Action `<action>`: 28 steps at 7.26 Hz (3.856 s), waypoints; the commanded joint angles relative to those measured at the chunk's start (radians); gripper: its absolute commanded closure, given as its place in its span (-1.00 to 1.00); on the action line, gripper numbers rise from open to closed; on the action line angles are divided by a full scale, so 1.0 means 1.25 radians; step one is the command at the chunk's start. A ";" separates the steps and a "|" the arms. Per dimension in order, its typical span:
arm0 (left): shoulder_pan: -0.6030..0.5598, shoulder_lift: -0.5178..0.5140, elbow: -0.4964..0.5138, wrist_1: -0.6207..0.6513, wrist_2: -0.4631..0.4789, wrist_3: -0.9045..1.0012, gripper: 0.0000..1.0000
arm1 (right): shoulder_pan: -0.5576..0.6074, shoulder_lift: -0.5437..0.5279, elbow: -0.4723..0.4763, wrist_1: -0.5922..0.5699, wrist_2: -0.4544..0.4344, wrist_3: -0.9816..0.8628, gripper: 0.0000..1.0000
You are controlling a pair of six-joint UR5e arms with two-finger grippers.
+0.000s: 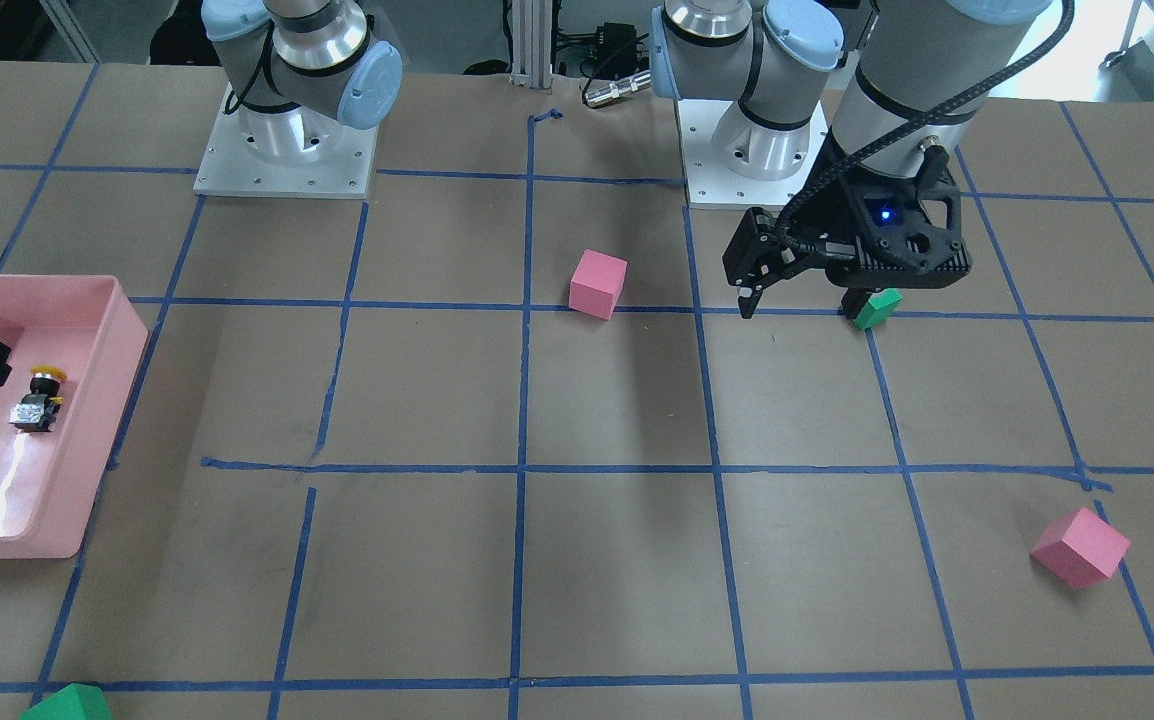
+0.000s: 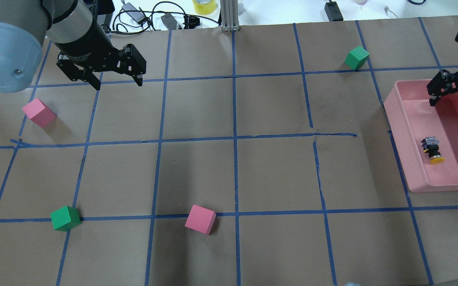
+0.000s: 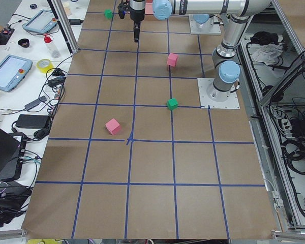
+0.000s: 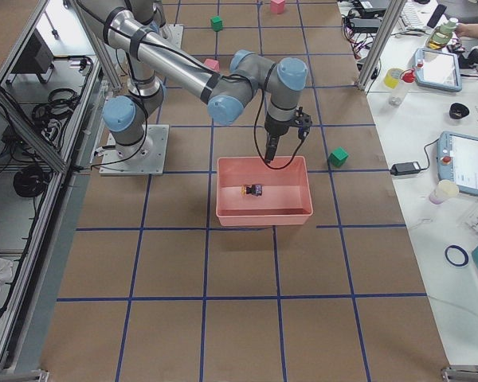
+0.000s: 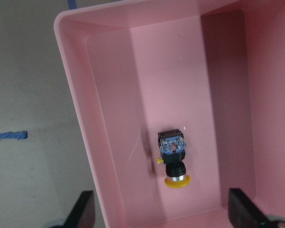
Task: Align button upright
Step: 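Lower the right gripper into the pink bin around the button switch, then close the right gripper on the switch body and lift it, then carry the switch out of the bin to the table center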
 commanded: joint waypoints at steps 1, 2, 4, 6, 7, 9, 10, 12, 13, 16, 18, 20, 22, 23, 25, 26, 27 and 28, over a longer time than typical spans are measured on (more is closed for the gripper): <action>0.000 0.001 -0.002 0.000 0.001 0.000 -1.00 | -0.016 0.021 0.068 -0.098 -0.029 -0.080 -1.00; 0.000 0.001 -0.002 0.000 0.001 0.001 -1.00 | -0.028 0.033 0.075 -0.122 -0.032 -0.106 -1.00; 0.000 0.000 -0.002 0.002 0.001 0.001 -1.00 | -0.068 0.058 0.090 -0.125 -0.017 -0.118 -1.00; 0.000 0.000 -0.002 0.003 0.001 0.001 -1.00 | -0.070 0.080 0.112 -0.170 -0.016 -0.117 -0.99; 0.000 0.000 -0.002 0.003 0.001 0.001 -1.00 | -0.070 0.094 0.128 -0.204 -0.017 -0.120 -0.99; 0.000 0.000 -0.002 0.003 0.001 0.001 -1.00 | -0.070 0.114 0.132 -0.205 -0.017 -0.123 -0.79; 0.000 0.000 -0.002 0.003 0.001 0.001 -1.00 | -0.070 0.123 0.132 -0.205 -0.018 -0.171 -0.85; 0.000 0.000 -0.002 0.003 0.001 0.001 -1.00 | -0.070 0.150 0.130 -0.203 -0.020 -0.198 -1.00; 0.000 0.000 -0.004 0.003 0.001 0.001 -1.00 | -0.070 0.154 0.130 -0.203 -0.020 -0.198 -1.00; 0.002 0.000 -0.004 0.003 0.001 0.001 -1.00 | -0.070 0.154 0.123 -0.197 -0.021 -0.187 1.00; 0.002 0.000 -0.004 0.003 0.001 0.001 -1.00 | -0.070 0.148 0.117 -0.192 -0.020 -0.188 1.00; 0.000 0.000 -0.004 0.003 0.001 0.001 -1.00 | -0.070 0.129 0.099 -0.179 -0.021 -0.188 1.00; 0.002 0.000 -0.004 0.003 0.001 0.001 -1.00 | -0.066 0.090 0.011 -0.060 -0.016 -0.187 1.00; 0.002 0.000 -0.004 0.004 0.001 0.001 -1.00 | -0.065 0.086 -0.043 -0.002 0.002 -0.187 1.00; 0.002 -0.001 -0.004 0.004 -0.001 0.001 -1.00 | -0.047 0.064 -0.105 0.066 0.031 -0.186 1.00; 0.002 0.000 -0.004 0.004 -0.001 0.001 -1.00 | 0.002 0.033 -0.108 0.118 0.054 -0.160 1.00; 0.002 -0.001 -0.004 0.004 -0.001 0.001 -1.00 | 0.079 0.023 -0.109 0.129 0.070 -0.044 1.00; 0.002 -0.001 -0.004 0.004 -0.001 0.001 -1.00 | 0.183 0.032 -0.104 0.115 0.070 0.043 1.00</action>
